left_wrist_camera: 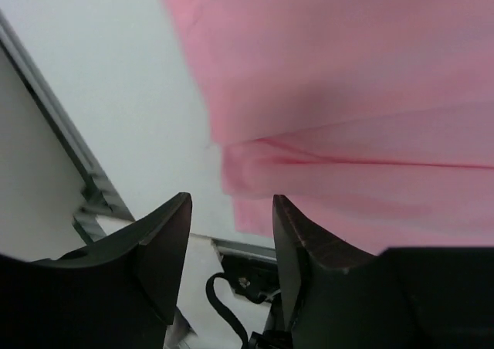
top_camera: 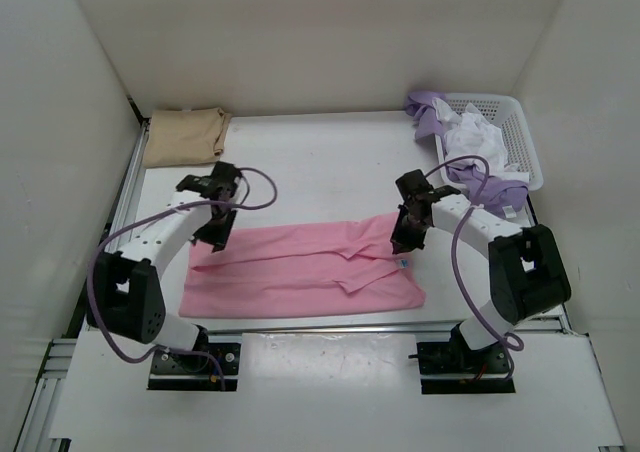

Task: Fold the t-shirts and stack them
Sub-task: Fold the other side of the tshirt into a rectangle

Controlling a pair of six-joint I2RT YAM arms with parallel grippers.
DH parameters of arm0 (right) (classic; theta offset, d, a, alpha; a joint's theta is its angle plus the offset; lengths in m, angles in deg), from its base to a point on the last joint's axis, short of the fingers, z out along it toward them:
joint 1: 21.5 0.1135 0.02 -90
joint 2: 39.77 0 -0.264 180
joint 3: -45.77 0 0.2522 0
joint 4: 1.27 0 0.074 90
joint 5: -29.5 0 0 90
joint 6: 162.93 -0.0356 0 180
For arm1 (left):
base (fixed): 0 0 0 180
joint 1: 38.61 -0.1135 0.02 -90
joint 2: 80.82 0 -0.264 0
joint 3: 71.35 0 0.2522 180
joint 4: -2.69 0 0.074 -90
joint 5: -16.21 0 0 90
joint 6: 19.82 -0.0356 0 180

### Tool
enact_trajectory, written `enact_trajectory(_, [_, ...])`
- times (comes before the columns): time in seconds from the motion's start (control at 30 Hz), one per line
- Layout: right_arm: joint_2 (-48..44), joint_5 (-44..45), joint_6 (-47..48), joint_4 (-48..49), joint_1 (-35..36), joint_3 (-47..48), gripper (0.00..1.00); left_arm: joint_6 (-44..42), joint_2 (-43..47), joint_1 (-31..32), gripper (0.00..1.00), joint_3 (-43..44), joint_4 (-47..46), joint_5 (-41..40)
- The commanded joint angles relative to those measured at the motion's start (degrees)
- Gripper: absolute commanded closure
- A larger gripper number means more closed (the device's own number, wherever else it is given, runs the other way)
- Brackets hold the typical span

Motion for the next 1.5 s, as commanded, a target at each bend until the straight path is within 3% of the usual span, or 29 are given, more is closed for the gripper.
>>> enact_trajectory(0.0, [1.7, 0.4, 0.3, 1.3, 0.1, 0.8, 1.00, 0.0, 0.5, 9.6, 0.42, 7.7, -0.5, 3.2])
enact_trajectory(0.1, [4.2, -1.4, 0.8, 1.8, -0.6, 2.0, 1.00, 0.0, -5.2, 22.7, 0.42, 16.3, -3.8, 8.0])
enact_trajectory(0.2, [5.8, -3.3, 0.8, 2.3, -2.3, 2.5, 1.00, 0.0, -12.2, 31.5, 0.45, 24.0, -8.8, 13.3])
enact_trajectory(0.37, [7.8, -6.2, 0.3, 3.4, -5.1, 2.5, 1.00, 0.0, -20.3, 39.5, 0.48, 29.3, -14.1, 22.9])
enact_trajectory(0.6, [8.8, -8.6, 0.8, 3.9, -6.2, 2.5, 1.00, 0.0, -29.4, 42.7, 0.46, 31.7, -20.0, 30.2])
enact_trajectory(0.87, [8.8, -9.1, 0.8, 4.4, -7.3, 2.5, 1.00, 0.0, -35.1, 44.0, 0.46, 32.5, -23.8, 18.6])
enact_trajectory(0.97, [8.8, -9.1, 1.3, 4.4, -7.3, 2.0, 1.00, 0.0, -36.3, 44.0, 0.52, 32.0, -23.8, 16.3])
enact_trajectory(1.13, [8.3, -9.1, 1.8, 4.4, -7.3, 2.0, 1.00, 0.0, -35.1, 44.5, 0.83, 31.4, -23.8, 13.6])
enact_trajectory(1.27, [7.8, -8.3, 2.4, 4.4, -7.3, 2.5, 1.00, 0.0, -33.6, 44.5, 0.90, 31.4, -22.5, 13.6])
enact_trajectory(1.47, [4.8, -5.3, 3.8, 3.3, -7.3, 2.5, 1.00, 0.0, -31.1, 43.9, 0.90, 34.1, -17.9, 17.7])
